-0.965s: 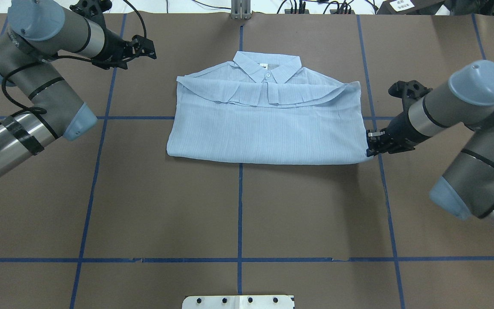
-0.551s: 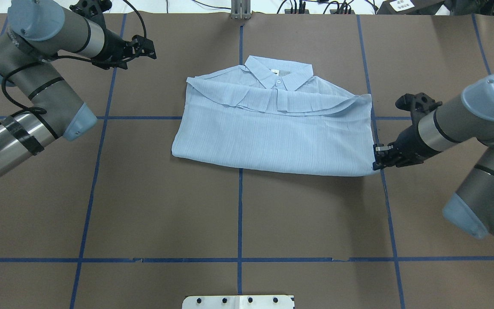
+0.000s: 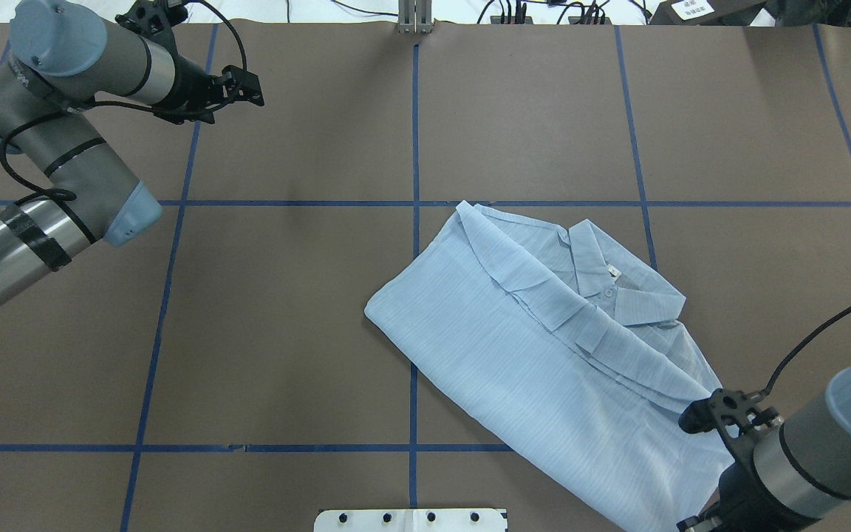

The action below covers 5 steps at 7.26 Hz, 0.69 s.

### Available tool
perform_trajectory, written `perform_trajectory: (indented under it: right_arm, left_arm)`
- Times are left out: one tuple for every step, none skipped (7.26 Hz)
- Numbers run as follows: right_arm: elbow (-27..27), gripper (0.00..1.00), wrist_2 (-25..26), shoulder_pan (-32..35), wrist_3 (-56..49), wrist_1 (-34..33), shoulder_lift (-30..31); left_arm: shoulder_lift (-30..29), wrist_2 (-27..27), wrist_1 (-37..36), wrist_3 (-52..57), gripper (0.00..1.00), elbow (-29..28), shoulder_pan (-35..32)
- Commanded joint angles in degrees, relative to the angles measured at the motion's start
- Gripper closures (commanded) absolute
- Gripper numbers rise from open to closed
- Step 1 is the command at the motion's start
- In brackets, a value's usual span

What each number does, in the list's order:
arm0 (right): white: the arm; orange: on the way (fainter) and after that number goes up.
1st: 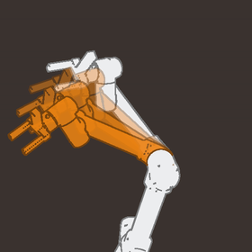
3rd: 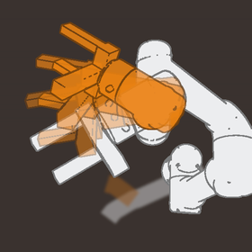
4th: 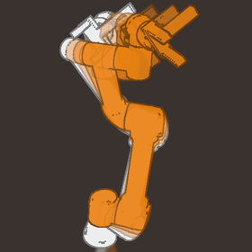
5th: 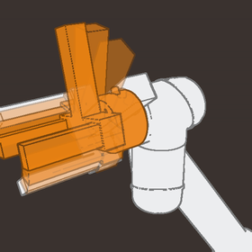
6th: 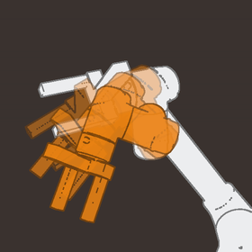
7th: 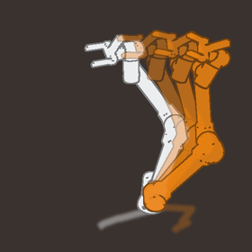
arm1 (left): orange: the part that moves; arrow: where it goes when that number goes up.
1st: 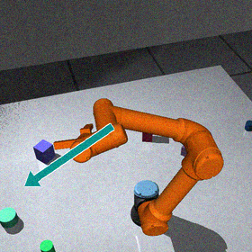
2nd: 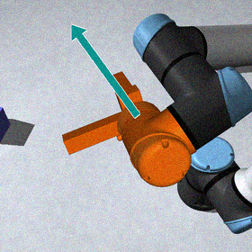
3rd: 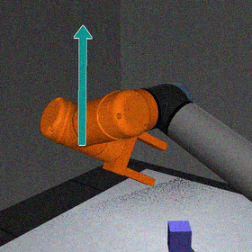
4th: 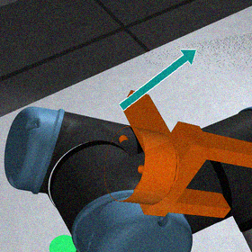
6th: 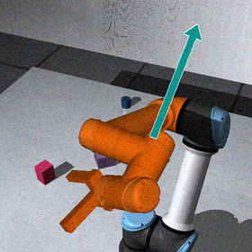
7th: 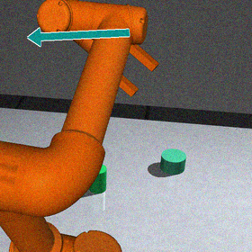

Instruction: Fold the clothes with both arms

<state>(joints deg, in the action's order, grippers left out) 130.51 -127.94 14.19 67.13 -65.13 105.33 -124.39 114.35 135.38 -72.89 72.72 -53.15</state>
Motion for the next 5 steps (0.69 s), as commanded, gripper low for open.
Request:
perform_trajectory:
  right_arm:
    - [-0.2,0.0,0.6,-4.0,3.0,0.0,-2.2]
    - [-1.0,0.0,0.6,-1.0,3.0,0.0,-4.7]
    - [-2.3,0.0,0.7,4.2,3.0,0.0,-9.3]
    - [-2.6,0.0,0.6,10.4,3.0,0.0,-12.3]
    - [-2.5,0.0,0.5,17.7,2.9,0.0,-12.3]
  left_arm:
    - [0.0,0.0,0.1,-0.1,0.02,0.2,0.2]
    - [-0.1,0.1,0.1,0.0,0.02,0.7,0.4]
    - [0.0,0.3,-0.6,-0.1,0.01,3.2,1.4]
    - [1.2,2.0,-0.7,-4.7,0.01,6.9,3.1]
    - [1.4,2.5,-1.3,-9.8,0.01,10.1,4.9]
